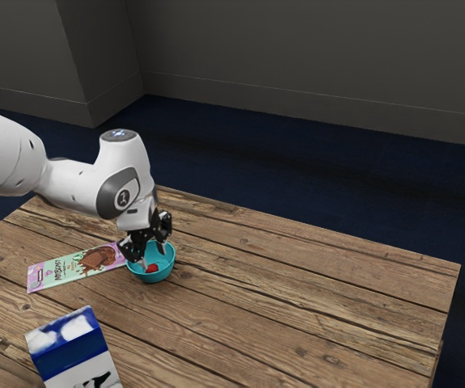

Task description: Take strawberry from the bowl

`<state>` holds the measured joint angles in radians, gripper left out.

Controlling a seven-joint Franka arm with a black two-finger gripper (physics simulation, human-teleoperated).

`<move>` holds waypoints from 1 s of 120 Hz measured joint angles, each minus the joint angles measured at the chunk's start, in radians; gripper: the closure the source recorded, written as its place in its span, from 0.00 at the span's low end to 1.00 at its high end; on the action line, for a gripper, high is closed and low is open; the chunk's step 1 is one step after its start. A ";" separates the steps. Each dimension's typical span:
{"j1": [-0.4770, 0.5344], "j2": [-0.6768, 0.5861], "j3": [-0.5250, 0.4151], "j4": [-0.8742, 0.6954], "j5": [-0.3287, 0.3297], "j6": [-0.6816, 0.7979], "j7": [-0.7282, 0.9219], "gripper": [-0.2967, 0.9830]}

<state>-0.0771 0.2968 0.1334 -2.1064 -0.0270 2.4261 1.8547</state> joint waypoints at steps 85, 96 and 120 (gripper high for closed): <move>-0.004 0.011 0.000 -0.033 -0.015 0.045 0.076 0.51; -0.003 0.013 0.000 -0.033 -0.015 0.053 0.081 0.53; -0.004 0.019 0.000 -0.033 -0.021 0.071 0.089 0.57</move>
<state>-0.0809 0.3157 0.1334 -2.1396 -0.0477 2.4969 1.9432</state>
